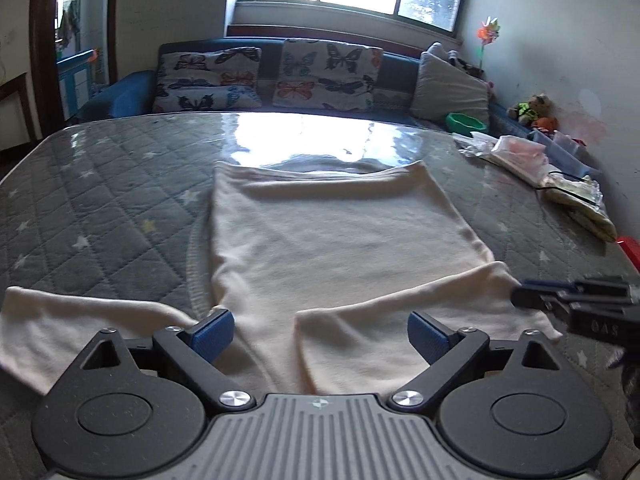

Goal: Fold clothes
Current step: 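Fold the held sleeve across the sweatshirt body with the right gripper, then grasp the other sleeve cuff with the left gripper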

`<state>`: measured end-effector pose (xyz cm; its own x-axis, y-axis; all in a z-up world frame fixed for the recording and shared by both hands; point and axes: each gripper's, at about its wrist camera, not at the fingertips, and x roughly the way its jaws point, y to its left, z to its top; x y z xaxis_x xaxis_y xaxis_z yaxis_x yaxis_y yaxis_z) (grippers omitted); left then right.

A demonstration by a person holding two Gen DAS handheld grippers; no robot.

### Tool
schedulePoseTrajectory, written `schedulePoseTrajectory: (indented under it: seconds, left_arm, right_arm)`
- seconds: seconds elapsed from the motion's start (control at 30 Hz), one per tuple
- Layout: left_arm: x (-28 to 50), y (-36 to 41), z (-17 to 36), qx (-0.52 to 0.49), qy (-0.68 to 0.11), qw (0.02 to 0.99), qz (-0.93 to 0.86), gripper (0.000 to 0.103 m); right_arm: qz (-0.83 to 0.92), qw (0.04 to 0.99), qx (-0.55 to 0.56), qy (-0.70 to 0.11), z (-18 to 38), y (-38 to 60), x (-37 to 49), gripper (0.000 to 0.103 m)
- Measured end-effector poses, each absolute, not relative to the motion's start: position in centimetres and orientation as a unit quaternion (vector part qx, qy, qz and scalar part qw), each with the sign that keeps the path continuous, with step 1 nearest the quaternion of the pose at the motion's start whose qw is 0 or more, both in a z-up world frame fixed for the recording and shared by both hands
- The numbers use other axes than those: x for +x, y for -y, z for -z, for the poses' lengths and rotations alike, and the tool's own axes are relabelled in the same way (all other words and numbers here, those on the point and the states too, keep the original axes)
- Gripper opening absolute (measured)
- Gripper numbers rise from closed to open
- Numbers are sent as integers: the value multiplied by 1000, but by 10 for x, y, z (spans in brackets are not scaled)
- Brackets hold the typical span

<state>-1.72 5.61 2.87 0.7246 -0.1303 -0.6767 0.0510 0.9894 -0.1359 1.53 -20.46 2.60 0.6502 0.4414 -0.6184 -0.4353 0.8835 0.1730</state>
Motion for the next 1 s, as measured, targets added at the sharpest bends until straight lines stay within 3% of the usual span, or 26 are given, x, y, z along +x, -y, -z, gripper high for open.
schedulePoseTrajectory:
  seconds: [0.3, 0.7, 0.83, 1.0]
  left_arm:
    - [-1, -44, -8, -43, -391, 917, 74, 57]
    - [-15, -62, -10, -58, -378, 922, 61, 60]
    - [-30, -88, -20, -76, -360, 929, 37, 68]
    - [-43, -133, -28, -105, -345, 932, -32, 70]
  right_arm:
    - [-236, 905, -32, -353, -7, 183, 50, 16]
    - [-248, 901, -82, -347, -4, 168, 27, 20]
    - [-256, 902, -92, -335, -11, 160, 17, 33]
    - [-303, 891, -120, -316, -16, 121, 3, 34]
